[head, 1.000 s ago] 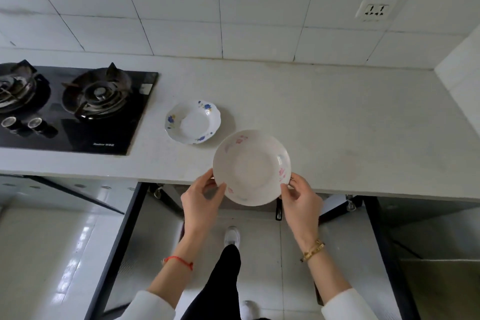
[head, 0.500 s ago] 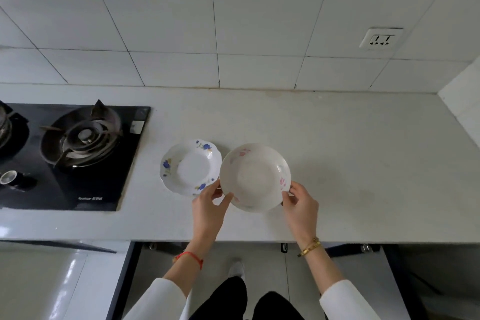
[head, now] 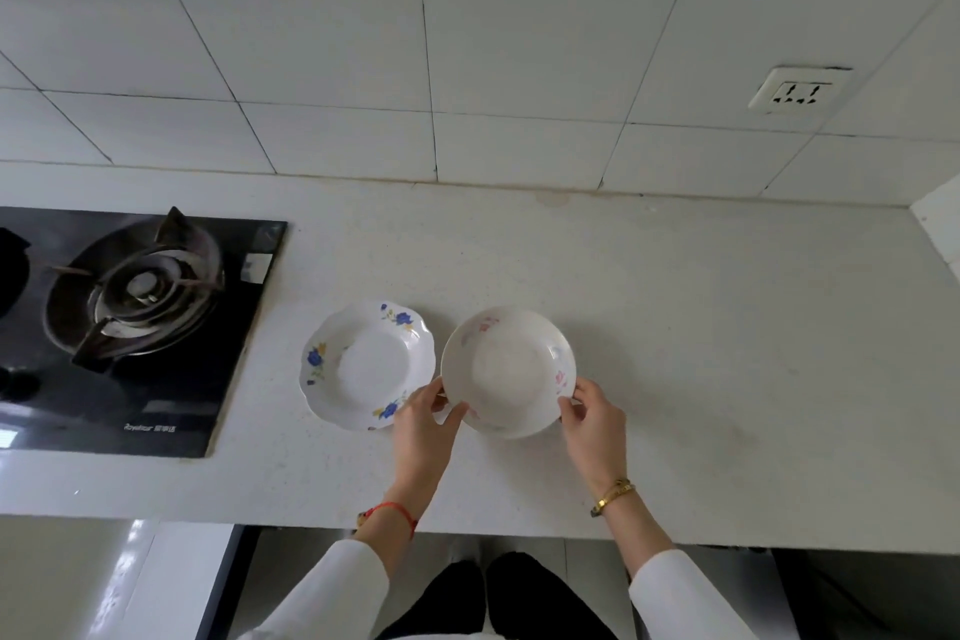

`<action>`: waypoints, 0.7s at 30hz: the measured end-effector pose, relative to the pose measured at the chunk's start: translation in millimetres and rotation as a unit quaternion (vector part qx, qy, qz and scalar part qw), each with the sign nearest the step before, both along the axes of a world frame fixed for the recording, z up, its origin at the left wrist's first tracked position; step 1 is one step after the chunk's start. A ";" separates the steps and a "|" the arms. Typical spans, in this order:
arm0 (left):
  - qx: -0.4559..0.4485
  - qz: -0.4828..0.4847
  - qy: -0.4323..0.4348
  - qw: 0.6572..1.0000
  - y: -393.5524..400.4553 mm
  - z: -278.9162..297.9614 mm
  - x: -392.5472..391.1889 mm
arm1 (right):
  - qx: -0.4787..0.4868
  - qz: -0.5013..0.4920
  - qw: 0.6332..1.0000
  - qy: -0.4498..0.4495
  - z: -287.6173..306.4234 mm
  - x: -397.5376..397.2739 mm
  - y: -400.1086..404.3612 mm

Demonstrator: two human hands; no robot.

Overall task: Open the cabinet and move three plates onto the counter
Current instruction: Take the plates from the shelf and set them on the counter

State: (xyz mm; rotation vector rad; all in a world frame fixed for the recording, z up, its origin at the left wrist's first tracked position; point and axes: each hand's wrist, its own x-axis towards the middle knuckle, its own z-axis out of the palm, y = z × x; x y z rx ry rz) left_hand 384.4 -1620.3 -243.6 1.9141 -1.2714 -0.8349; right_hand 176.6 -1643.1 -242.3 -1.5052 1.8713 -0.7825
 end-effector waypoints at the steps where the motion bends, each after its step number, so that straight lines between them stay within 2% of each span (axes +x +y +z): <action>1: 0.003 0.004 0.001 1.000 -1.3 -1.9 -1.2 | 0.005 0.006 1.000 0.005 -1.7 -1.2 -3.5; 21: 0.050 0.003 -0.035 0.998 -10.9 -10.5 -5.1 | 0.062 0.048 0.997 0.014 -14.5 -0.5 -25.5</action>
